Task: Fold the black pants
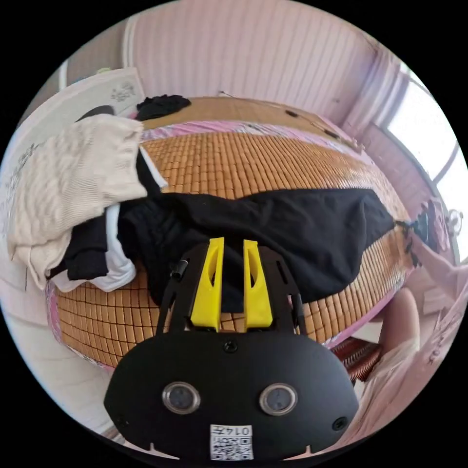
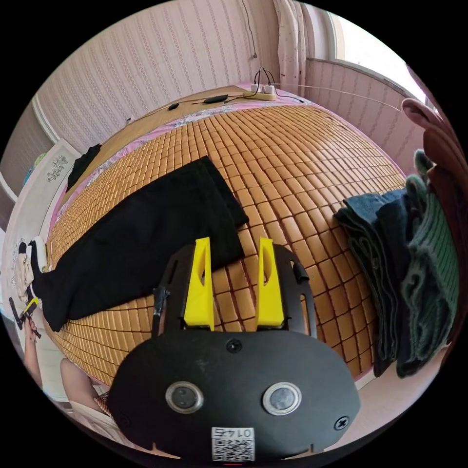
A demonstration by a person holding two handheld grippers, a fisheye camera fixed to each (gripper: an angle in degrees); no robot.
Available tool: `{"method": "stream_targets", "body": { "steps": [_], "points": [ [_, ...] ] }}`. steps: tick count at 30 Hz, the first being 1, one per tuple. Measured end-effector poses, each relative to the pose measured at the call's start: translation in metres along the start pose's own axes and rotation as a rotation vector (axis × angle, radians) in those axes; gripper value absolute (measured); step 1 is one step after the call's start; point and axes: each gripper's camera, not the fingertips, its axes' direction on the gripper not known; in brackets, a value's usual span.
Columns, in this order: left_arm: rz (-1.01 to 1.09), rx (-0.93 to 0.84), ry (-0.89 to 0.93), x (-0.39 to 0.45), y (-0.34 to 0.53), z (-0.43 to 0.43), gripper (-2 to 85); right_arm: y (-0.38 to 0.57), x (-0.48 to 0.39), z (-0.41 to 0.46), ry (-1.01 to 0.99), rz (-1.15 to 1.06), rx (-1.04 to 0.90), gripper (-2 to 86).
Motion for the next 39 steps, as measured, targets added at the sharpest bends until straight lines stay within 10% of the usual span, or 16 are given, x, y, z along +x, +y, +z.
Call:
{"method": "stream_targets", "body": {
  "steps": [13, 29, 39],
  "points": [
    [0.184, -0.257, -0.034, 0.142, -0.051, 0.075, -0.6, 0.032, 0.040, 0.002, -0.142, 0.107, 0.071, 1.1],
    [0.254, -0.358, -0.066, 0.239, -0.066, 0.022, -0.6, 0.209, 0.120, -0.096, -0.017, 0.154, 0.106, 6.2],
    [0.927, -0.136, 0.126, 0.493, -0.220, 0.021, -0.5, 0.247, 0.143, -0.076, -0.029, 0.170, 0.194, 10.3]
  ]
}}
